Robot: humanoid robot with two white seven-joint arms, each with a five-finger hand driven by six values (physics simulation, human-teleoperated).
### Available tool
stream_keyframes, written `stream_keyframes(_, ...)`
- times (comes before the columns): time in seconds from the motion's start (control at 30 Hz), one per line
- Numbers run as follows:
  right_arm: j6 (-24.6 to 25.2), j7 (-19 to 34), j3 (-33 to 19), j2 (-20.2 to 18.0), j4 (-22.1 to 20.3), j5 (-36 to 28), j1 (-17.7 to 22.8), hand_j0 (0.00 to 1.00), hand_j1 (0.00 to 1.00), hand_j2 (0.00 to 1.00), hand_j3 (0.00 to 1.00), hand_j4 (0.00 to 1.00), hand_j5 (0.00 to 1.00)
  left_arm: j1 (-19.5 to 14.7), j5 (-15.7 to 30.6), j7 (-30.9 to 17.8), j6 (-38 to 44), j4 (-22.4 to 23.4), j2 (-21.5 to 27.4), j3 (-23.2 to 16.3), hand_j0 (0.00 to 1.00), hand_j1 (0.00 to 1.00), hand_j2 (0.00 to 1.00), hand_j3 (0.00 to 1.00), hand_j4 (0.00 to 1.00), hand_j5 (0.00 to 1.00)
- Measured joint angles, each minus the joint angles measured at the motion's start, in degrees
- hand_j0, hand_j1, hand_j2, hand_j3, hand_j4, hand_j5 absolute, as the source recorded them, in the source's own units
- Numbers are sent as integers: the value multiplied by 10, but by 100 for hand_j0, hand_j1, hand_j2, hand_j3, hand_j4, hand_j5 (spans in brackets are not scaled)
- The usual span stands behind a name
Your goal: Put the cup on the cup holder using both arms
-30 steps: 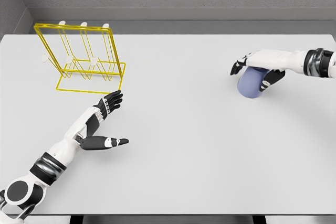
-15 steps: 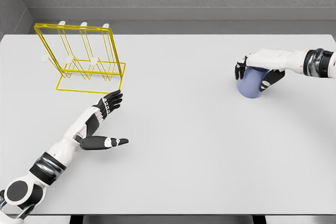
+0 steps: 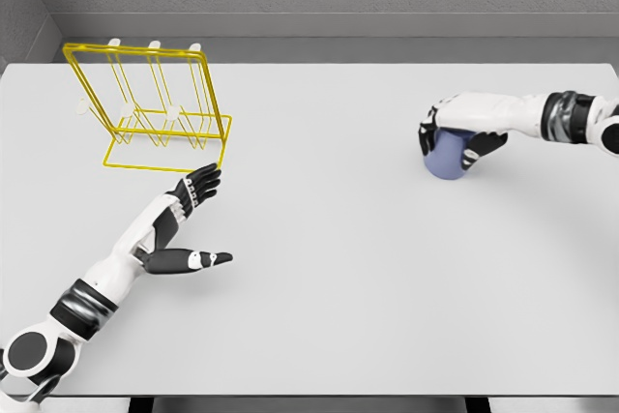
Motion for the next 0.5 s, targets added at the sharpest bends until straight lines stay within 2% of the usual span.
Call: stream_keyframes(0.5,-3,3,-1,-12,-20,1,-9,40,40,40,40,40,40,-1,-1,4,0,0,-3,4,100,100,100,100,100,100)
